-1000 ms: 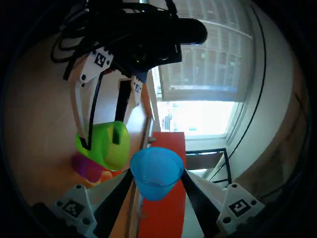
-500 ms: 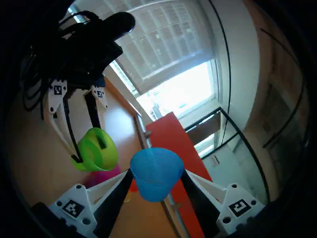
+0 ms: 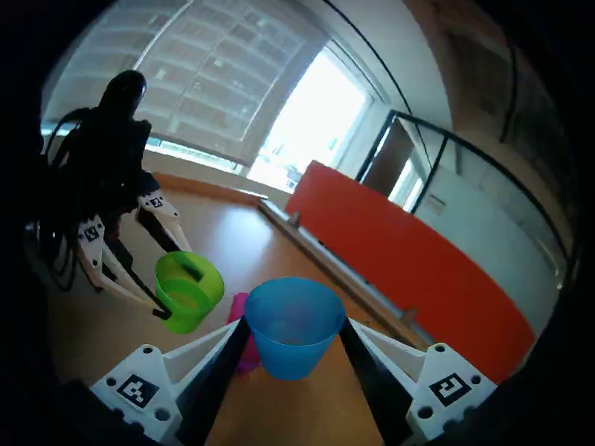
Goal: Pour water
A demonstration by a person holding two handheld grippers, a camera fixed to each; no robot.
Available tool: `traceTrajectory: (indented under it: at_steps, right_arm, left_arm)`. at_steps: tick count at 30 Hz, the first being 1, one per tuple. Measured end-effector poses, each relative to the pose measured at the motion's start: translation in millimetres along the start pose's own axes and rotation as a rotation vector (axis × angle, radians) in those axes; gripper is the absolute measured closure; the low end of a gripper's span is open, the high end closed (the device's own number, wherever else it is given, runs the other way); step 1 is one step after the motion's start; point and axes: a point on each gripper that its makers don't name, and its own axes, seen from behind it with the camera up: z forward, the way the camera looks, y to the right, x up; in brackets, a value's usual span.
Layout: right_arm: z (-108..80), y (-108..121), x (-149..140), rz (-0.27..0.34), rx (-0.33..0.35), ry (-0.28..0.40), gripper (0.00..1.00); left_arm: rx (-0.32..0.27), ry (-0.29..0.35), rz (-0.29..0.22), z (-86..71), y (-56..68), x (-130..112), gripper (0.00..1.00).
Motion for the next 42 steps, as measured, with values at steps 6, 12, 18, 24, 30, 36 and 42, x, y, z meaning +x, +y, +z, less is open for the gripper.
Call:
traceTrajectory:
  at_steps: [6, 12, 18, 24, 30, 36, 42]
  right_arm:
    - [0.8, -9, -25, 0.165, 0.071, -0.081, 0.09]
    - [3.0, -19, -56, 0.256, 0.115, -0.181, 0.09]
    - [5.3, -22, -86, 0.303, 0.135, -0.249, 0.09]
    - [10.2, -26, -114, 0.334, 0.146, -0.309, 0.09]
    - [13.8, -32, -131, 0.342, 0.159, -0.341, 0.09]
    - [15.9, -36, -144, 0.342, 0.167, -0.365, 0.09]
    - [17.0, -38, -147, 0.348, 0.172, -0.368, 0.09]
  left_arm:
    - [-0.001, -0.037, 0.004, -0.1, -3.5, -9, 0.17]
    - [0.003, -0.076, -0.002, 2.3, -11.8, -22, 0.17]
    - [0.019, -0.116, -0.006, 3.5, -22.8, -39, 0.17]
    - [0.022, -0.143, -0.016, 4.7, -28.2, -51, 0.17]
    - [0.021, -0.18, -0.027, 8.6, -31.1, -66, 0.17]
    - [0.023, -0.206, -0.041, 11.5, -33.7, -77, 0.17]
    - [0.022, -0.24, -0.046, 12.9, -35.1, -89, 0.17]
